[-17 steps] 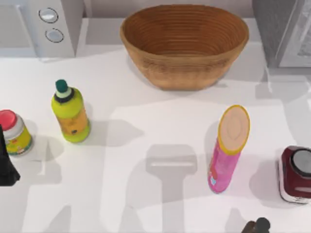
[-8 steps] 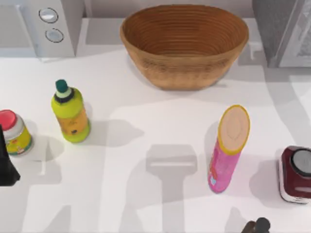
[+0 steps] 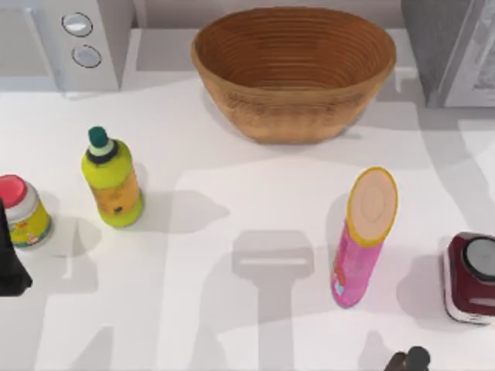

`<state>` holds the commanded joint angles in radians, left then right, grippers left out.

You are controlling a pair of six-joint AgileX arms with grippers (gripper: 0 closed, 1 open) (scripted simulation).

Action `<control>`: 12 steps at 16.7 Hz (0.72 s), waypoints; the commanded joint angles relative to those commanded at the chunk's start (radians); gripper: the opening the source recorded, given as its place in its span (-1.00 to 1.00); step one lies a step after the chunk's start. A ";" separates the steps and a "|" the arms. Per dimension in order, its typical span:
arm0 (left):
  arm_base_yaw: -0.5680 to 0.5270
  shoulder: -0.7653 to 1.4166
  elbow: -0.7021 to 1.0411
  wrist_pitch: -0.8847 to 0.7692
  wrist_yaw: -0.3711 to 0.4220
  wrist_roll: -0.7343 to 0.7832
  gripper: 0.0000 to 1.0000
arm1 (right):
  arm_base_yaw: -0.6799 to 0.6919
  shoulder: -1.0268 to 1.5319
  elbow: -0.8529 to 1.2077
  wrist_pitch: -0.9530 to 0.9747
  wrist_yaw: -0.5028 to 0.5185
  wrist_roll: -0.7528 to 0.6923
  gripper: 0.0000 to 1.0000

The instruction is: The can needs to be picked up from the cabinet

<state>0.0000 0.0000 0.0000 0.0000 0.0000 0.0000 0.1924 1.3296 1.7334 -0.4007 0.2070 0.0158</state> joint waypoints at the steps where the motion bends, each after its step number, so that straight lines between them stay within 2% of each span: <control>1: 0.000 0.000 0.000 0.000 0.000 0.000 1.00 | 0.014 0.008 -0.008 0.018 0.015 0.000 1.00; 7: 0.000 0.000 0.000 0.000 0.000 0.000 1.00 | 0.113 0.072 -0.066 0.140 0.121 -0.001 1.00; 12: 0.000 0.000 0.000 0.000 0.000 0.000 1.00 | 0.112 0.073 -0.064 0.142 0.121 -0.001 1.00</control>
<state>0.0000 0.0000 0.0000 0.0000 0.0000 0.0000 0.3041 1.4030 1.6695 -0.2590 0.3283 0.0145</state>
